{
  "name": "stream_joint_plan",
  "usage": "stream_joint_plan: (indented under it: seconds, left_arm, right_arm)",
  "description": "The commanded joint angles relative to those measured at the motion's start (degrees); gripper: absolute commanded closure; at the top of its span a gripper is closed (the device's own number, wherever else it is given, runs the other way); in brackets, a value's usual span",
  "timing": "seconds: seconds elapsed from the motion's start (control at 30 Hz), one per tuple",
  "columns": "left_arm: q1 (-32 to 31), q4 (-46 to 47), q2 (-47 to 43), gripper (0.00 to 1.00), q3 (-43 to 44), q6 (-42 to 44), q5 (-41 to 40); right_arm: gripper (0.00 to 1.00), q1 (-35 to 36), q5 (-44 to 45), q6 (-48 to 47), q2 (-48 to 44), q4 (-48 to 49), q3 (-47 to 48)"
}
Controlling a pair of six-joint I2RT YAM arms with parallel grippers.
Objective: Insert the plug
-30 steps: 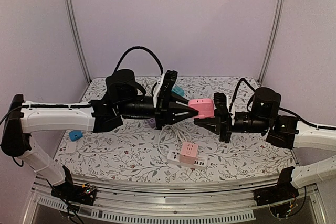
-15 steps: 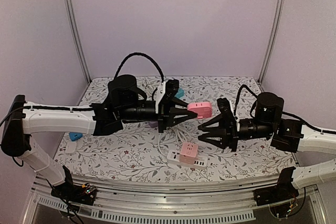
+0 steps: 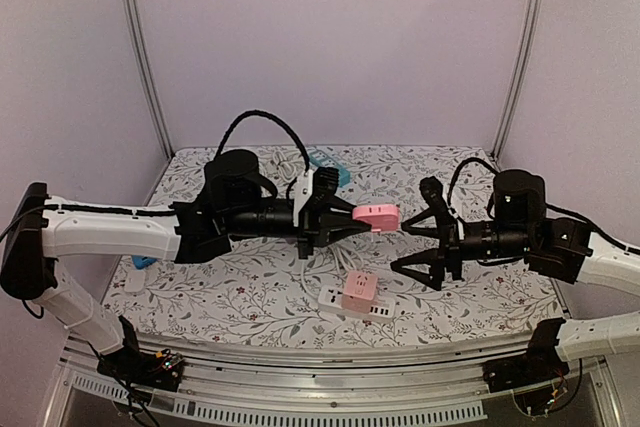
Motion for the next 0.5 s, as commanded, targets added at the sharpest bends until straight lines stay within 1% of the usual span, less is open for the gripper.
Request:
stream_joint_plan:
  seconds: [0.0,0.1,0.17,0.27,0.4,0.47]
  left_arm:
    - [-0.5,2.0,-0.9,1.00,-1.3,3.5,-1.3]
    - [-0.6,2.8,-0.6,1.00,-1.6,3.7,-0.6]
    - [-0.6,3.0,-0.6,1.00,-1.7,3.6,-0.4]
    - [-0.7,3.2,-0.4,1.00,-1.7,3.5,-0.1]
    - [-0.7,3.4,-0.5,1.00,-1.7,3.2,0.3]
    - [-0.8,3.4,-0.6,1.00,-1.8,3.1,0.4]
  right_arm:
    - [0.01,-0.5,-1.9,8.5,4.7,9.2,2.8]
    - [0.01,-0.4,-3.5,13.1,7.2,17.2,2.2]
    - [0.04,-0.5,-4.2,13.8,8.3,19.3,2.1]
    - [0.18,-0.4,-5.0,12.8,9.3,19.9,2.4]
    - [0.44,-0.4,-6.4,12.0,11.7,20.1,3.1]
    - [0.53,-0.4,-6.5,11.6,12.5,20.0,3.2]
